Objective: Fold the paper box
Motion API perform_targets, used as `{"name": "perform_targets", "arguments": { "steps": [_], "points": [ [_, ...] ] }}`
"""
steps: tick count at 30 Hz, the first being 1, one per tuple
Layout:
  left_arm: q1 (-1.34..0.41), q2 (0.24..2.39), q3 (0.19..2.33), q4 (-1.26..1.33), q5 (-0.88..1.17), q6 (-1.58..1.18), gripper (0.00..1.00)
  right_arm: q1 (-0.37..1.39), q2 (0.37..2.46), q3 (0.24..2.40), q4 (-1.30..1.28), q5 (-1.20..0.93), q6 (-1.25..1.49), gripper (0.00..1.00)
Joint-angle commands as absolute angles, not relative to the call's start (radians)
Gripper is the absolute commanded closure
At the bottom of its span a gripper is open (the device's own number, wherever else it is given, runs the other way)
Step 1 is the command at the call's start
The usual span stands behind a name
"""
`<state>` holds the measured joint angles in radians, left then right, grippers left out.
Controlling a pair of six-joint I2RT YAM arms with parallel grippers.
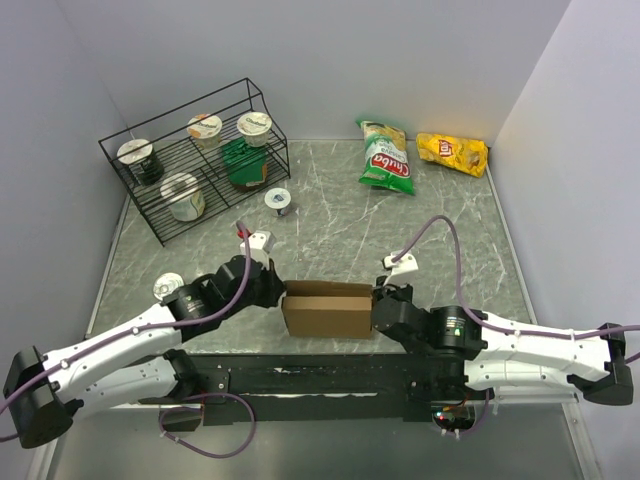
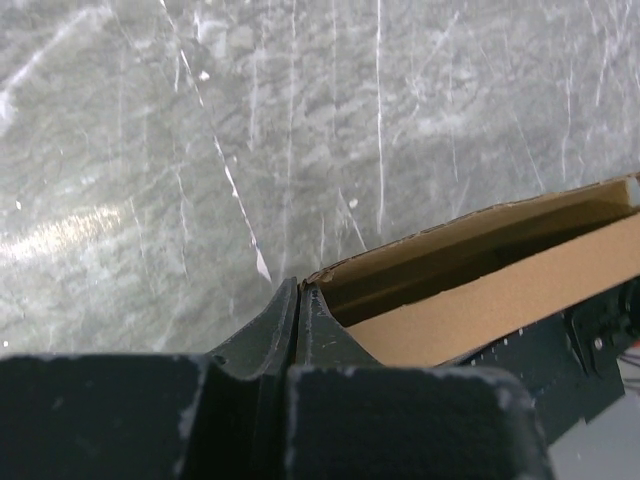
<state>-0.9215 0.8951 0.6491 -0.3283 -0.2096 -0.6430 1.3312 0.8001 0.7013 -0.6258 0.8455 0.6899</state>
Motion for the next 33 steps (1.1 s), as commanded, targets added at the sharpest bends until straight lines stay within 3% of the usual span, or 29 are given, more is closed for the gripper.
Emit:
{"name": "perform_targets", "arguments": {
  "steps": [1, 11, 19, 33],
  "points": [
    [-0.927, 0.934, 0.686, -0.189, -0.268, -0.660, 0.99, 1.339, 0.833, 0.744, -0.565, 0.945, 0.695, 1.00],
    [-0.931, 0.963, 0.661, -0.045, -0.382, -0.664, 0.99, 1.339, 0.925, 0.753, -0.517, 1.002, 0.719, 1.00],
    [-1.025, 0.933, 0.574, 0.079, -0.523, -0.693, 0.99, 1.341, 0.870, 0.692, -0.523, 0.996, 0.830, 1.00],
    [-1.109, 1.057, 0.548, 0.072, -0.656, -0.772, 0.99, 1.347, 0.877, 0.631, -0.607, 0.943, 0.971, 1.00]
  ]
}}
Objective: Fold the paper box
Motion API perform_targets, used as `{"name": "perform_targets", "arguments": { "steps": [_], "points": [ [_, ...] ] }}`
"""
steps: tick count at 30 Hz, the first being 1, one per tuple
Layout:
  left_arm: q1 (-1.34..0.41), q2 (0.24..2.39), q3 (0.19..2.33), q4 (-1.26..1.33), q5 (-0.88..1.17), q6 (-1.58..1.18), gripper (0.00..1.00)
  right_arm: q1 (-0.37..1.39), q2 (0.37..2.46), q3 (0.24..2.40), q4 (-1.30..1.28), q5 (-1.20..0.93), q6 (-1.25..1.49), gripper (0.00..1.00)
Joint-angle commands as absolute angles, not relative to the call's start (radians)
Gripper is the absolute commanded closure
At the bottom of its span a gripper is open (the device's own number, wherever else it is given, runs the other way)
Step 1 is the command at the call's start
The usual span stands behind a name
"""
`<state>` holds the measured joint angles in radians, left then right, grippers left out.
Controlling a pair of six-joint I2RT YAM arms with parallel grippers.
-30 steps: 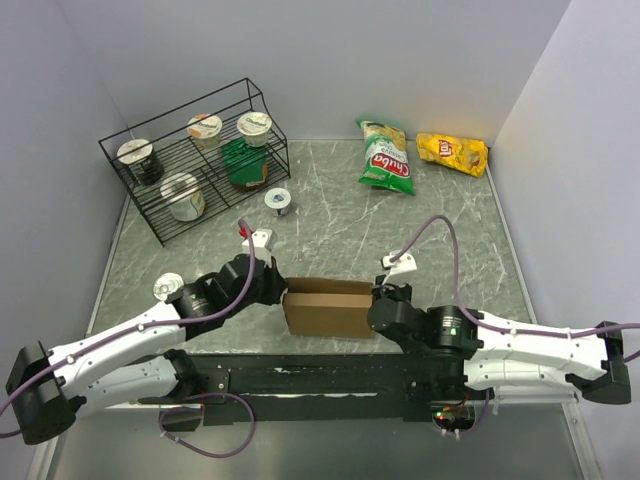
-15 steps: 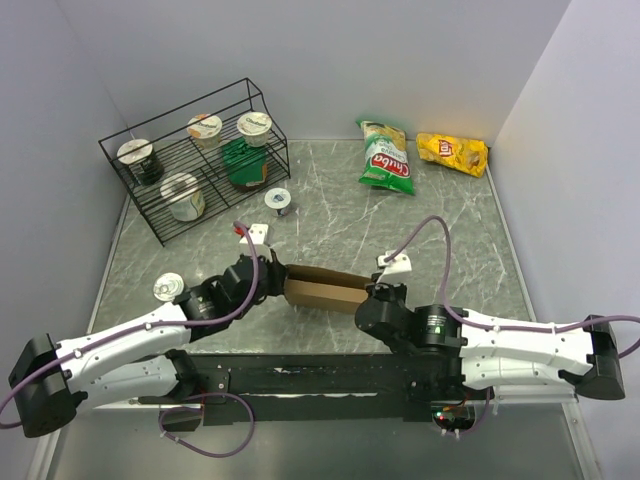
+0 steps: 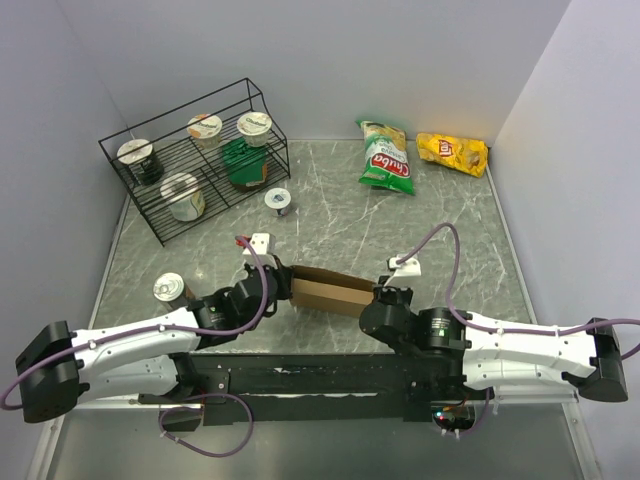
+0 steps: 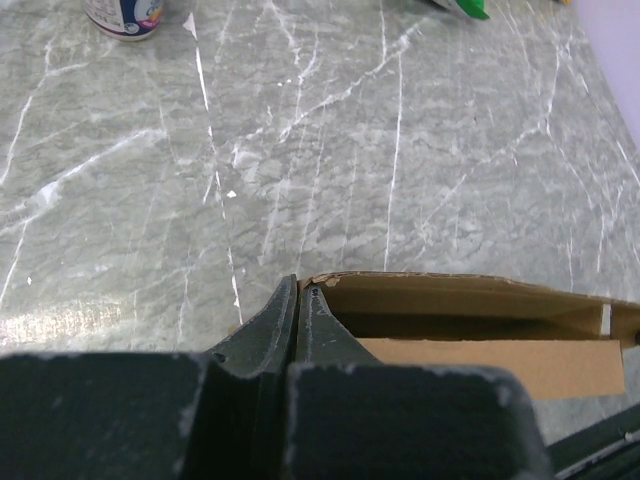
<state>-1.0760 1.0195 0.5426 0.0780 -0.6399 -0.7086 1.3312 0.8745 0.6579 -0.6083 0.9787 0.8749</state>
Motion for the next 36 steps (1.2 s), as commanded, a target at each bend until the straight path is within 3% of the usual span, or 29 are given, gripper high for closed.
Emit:
{"name": "perform_targets", "arguments": {
  "steps": [1, 14, 22, 36],
  "points": [
    [-1.111, 1.063, 0.549, 0.071, -0.661, -0.778, 0.99, 1.351, 0.873, 0.624, -0.612, 0.942, 0.979, 1.00],
    [-1.123, 1.152, 0.548, 0.037, -0.715, -0.844, 0.99, 1.364, 0.835, 0.532, -0.598, 0.890, 0.999, 1.00],
    [-1.137, 1.229, 0.577, 0.003, -0.758, -0.874, 0.99, 1.362, 0.832, 0.643, -0.785, 0.913, 1.039, 1.00],
    [-1.216, 1.373, 0.695, -0.184, -0.876, -0.945, 0.99, 1.348, 0.759, 0.667, -0.775, 0.844, 1.011, 1.00]
  ]
}}
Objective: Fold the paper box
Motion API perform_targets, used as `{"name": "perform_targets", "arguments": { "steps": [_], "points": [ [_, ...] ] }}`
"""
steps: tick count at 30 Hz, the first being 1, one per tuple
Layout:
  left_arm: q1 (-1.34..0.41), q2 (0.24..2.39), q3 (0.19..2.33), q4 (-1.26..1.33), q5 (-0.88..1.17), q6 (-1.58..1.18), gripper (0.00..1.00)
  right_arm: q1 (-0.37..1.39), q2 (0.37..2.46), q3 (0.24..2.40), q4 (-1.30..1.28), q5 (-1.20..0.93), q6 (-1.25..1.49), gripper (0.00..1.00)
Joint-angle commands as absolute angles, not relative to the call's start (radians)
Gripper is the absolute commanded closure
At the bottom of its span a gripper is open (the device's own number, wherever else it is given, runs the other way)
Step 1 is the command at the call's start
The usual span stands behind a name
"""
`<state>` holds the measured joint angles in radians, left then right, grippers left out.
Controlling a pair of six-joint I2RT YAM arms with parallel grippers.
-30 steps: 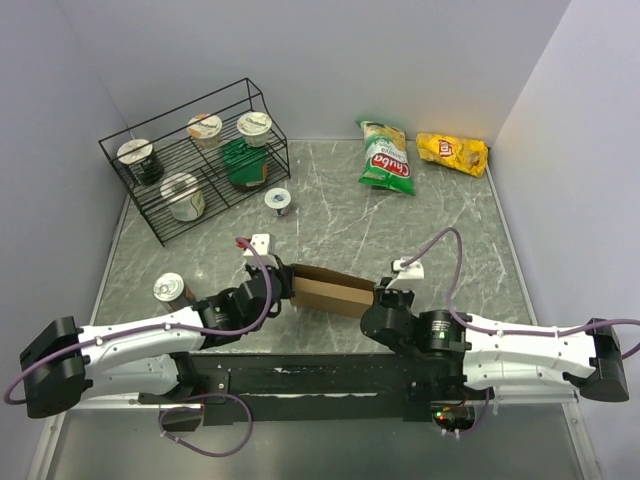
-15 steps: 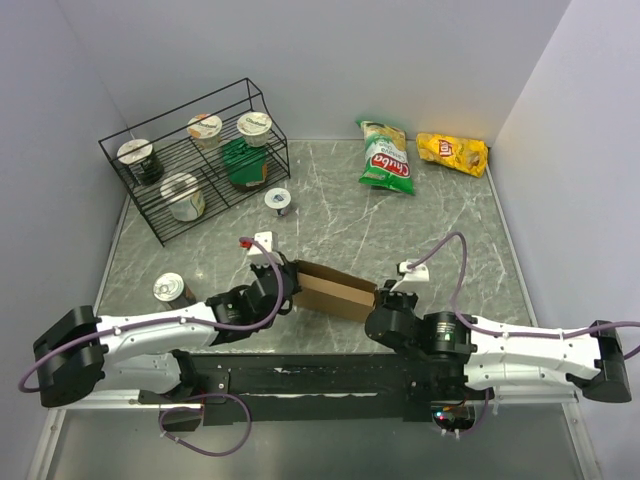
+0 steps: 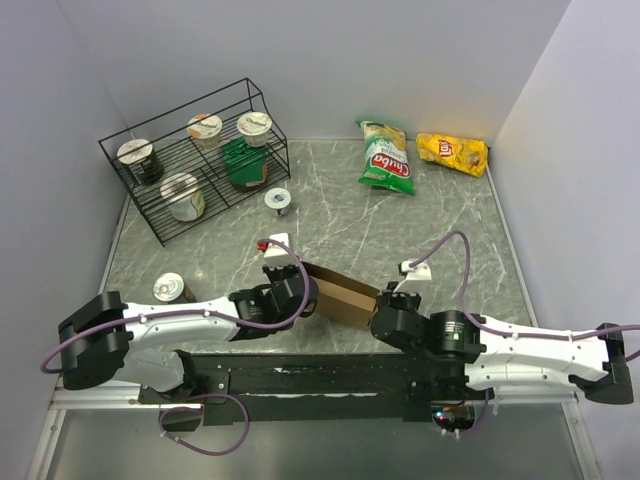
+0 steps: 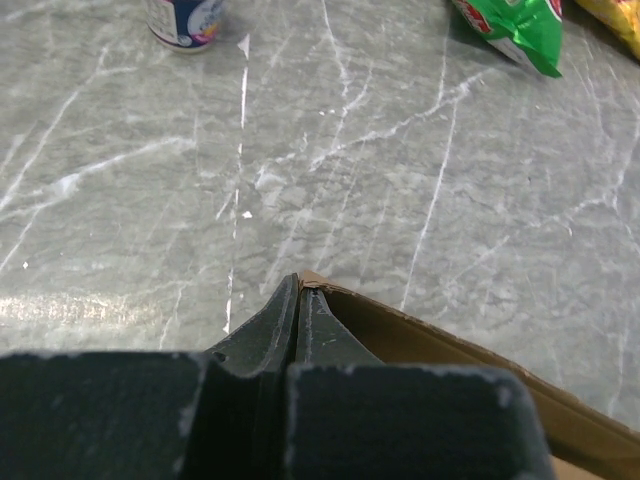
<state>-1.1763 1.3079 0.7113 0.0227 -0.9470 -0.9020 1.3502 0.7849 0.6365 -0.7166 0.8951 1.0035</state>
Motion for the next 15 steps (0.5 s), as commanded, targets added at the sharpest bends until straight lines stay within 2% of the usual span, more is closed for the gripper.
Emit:
{"name": "perform_targets", "arguments": {
  "steps": [1, 8, 15],
  "points": [
    [-1.221, 1.379, 0.699, -0.190, -0.877, -0.948, 0.99, 1.350, 0.755, 0.670, -0.781, 0.847, 1.011, 1.00],
    [-1.226, 1.374, 0.701, -0.198, -0.882, -0.957, 0.99, 1.350, 0.735, 0.644, -0.770, 0.815, 1.017, 1.00],
    [-1.229, 1.355, 0.690, -0.173, -0.867, -0.947, 0.99, 1.350, 0.805, 0.640, -0.758, 0.785, 1.022, 1.00]
  ]
}}
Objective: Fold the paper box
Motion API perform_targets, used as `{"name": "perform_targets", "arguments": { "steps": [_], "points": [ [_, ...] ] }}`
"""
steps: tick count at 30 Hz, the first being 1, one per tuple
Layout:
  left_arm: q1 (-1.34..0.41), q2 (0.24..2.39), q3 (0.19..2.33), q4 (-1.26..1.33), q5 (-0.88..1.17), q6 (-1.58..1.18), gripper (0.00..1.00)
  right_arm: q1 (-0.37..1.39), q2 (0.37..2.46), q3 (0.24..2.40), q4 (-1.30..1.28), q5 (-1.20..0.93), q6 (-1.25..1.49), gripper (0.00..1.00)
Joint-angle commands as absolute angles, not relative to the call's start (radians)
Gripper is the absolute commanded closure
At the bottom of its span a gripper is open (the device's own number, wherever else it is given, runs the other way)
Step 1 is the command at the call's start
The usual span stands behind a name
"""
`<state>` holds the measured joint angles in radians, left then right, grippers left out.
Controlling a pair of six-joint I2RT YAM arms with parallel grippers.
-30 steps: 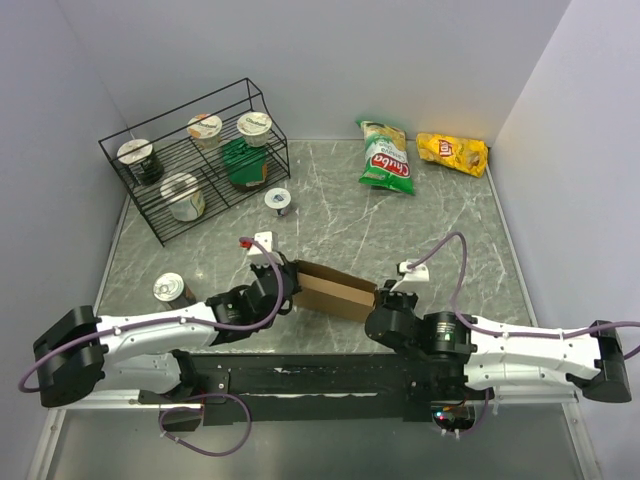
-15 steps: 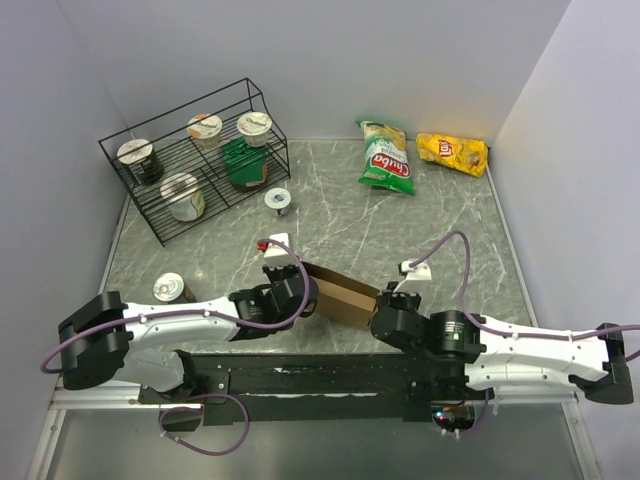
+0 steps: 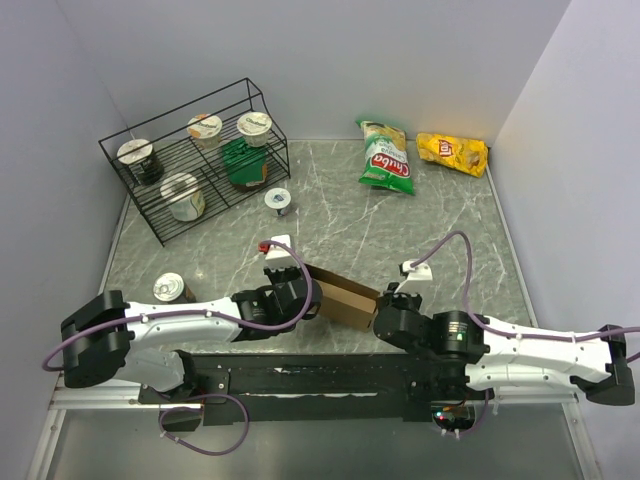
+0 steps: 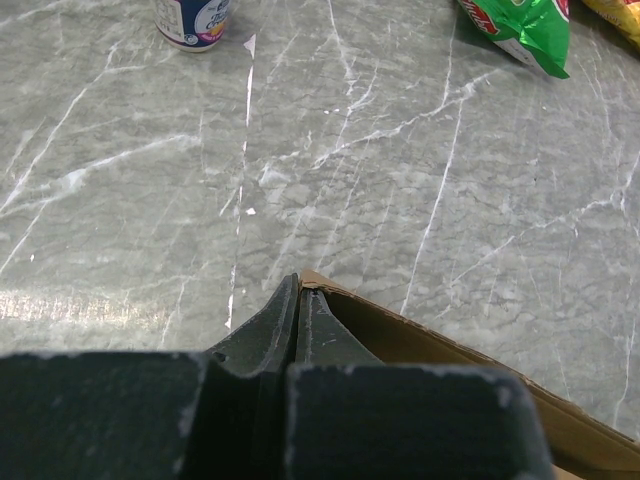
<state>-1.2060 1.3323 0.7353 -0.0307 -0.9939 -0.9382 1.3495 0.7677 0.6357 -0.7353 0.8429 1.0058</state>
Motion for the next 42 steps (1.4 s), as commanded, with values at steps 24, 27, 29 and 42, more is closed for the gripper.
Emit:
{"name": "perform_targets", "arguments": {
  "steps": [24, 27, 29, 42],
  "points": [
    [-1.072, 1.025, 0.606, -0.058, -0.365, -0.736, 0.99, 1.350, 0.861, 0.614, -0.870, 0.836, 1.114, 1.00],
    [-1.052, 1.009, 0.610, -0.067, -0.334, -0.745, 0.99, 1.350, 0.864, 0.617, -0.874, 0.838, 1.115, 1.00],
    [-1.052, 1.000, 0.614, -0.081, -0.333, -0.755, 0.99, 1.350, 0.868, 0.620, -0.885, 0.838, 1.120, 1.00],
    [-0.988, 0.948, 0.657, -0.173, -0.203, -0.634, 0.99, 1.348, 0.862, 0.634, -0.893, 0.851, 1.112, 1.00]
  ]
}}
